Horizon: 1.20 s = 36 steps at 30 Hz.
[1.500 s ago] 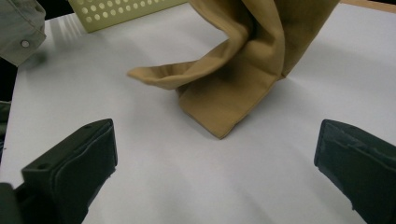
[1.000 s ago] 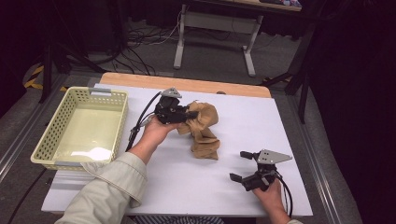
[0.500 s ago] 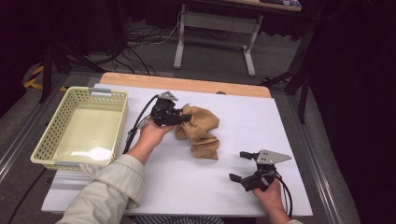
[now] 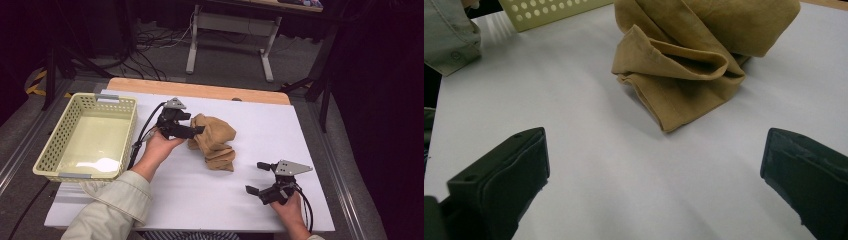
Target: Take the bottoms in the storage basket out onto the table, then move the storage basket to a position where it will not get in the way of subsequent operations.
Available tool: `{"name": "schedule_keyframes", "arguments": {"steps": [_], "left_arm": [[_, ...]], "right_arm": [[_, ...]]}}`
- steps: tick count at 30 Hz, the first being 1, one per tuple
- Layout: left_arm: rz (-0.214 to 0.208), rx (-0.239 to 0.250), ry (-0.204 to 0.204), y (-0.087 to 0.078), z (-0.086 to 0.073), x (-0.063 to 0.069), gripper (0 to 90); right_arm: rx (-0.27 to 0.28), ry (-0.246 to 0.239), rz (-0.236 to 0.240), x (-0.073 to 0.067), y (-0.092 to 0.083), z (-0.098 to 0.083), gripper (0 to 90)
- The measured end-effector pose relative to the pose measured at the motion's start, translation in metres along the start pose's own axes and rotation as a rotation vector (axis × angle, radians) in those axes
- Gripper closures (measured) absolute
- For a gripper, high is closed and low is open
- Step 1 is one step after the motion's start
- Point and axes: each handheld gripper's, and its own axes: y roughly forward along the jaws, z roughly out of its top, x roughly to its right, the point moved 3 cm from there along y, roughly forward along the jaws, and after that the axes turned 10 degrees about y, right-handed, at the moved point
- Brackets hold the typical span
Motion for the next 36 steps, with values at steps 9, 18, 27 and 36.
{"name": "schedule_keyframes", "arguments": {"steps": [9,18,27,36], "left_arm": [[-0.019,0.031,0.05,-0.023,-0.005,0.021,20.2],[-0.053,0.032,0.055,-0.033,-0.022,0.039,23.4],[-0.084,0.035,0.054,-0.034,-0.035,0.048,25.7],[-0.101,0.025,0.076,-0.037,-0.041,0.058,26.0]], "right_arm": [[-0.024,0.013,-0.004,0.0,0.003,0.001,0.0],[-0.008,0.036,0.043,-0.004,0.009,0.011,0.0],[-0.008,0.056,0.048,-0.005,0.016,0.022,3.3],[-0.037,0.063,-0.001,-0.002,0.019,0.032,9.2]]}}
